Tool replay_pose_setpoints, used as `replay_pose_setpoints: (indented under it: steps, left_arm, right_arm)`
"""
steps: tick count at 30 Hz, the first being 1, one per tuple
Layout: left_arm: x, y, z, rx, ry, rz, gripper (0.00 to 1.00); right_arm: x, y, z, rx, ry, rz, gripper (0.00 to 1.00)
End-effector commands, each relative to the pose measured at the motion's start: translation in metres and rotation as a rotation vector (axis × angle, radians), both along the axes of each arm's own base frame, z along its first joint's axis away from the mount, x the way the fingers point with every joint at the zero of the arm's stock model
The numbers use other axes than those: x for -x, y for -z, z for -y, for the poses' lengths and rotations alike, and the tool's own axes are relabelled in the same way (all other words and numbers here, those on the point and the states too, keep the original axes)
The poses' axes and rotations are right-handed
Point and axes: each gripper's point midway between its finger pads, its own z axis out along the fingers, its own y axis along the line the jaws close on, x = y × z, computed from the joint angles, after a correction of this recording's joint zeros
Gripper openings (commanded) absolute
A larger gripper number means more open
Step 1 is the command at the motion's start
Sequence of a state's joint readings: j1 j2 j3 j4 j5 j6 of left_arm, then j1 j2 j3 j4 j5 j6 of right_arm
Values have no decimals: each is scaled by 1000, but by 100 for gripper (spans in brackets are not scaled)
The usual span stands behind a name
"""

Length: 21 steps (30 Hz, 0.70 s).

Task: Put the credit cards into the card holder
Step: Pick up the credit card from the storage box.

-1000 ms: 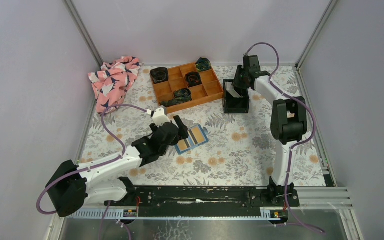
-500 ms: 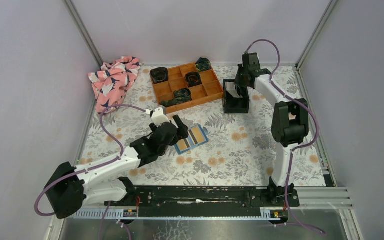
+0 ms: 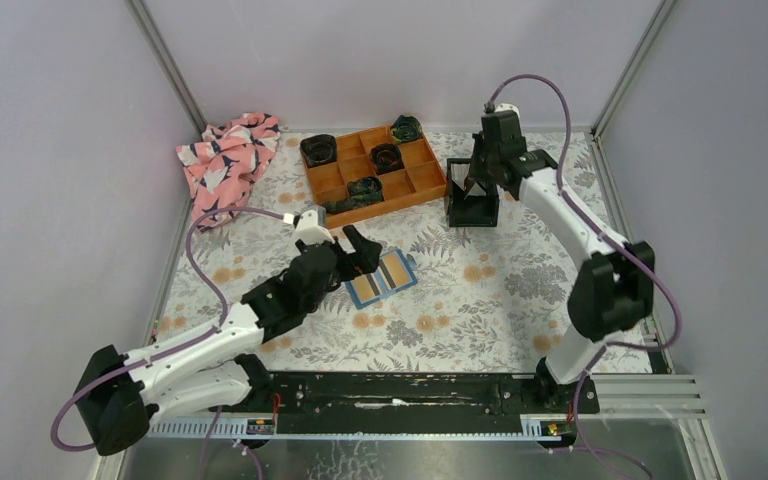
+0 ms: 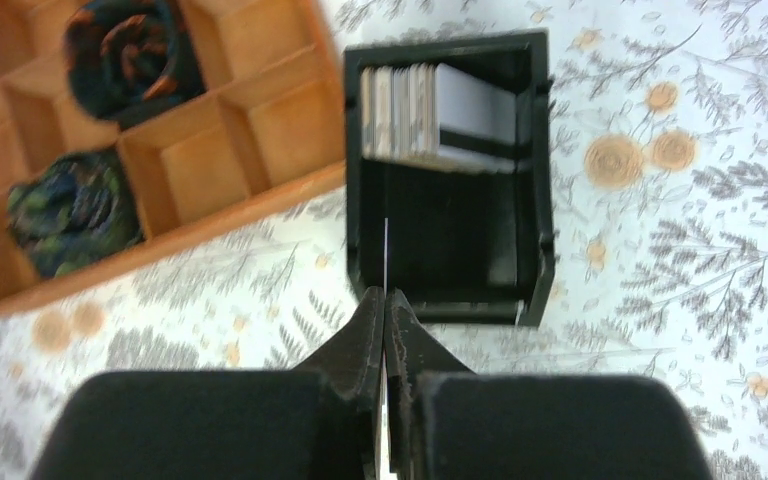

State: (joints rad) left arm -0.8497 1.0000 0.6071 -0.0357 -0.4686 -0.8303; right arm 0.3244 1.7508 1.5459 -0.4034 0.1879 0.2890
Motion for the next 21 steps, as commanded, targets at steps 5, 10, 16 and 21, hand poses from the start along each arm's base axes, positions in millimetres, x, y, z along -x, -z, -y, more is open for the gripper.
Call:
replay_pose_setpoints:
  steps: [5,10,16,21]
  left_arm:
    - [15,-45,30,118,231,166,100]
    - [36,-55,51,185,393,173,100]
    - [62,-63,72,207,597,190,100]
    - [87,-61,85,237,762,187,99]
  right_arm:
    - [113,-36,-58,-198,-235,26,0]
    - [190,-36,-93,-360,-396,0,0]
    - [264,-35,-111,-510,-557,-46,0]
    - [297,-35,-110,-592,-634,-77,0]
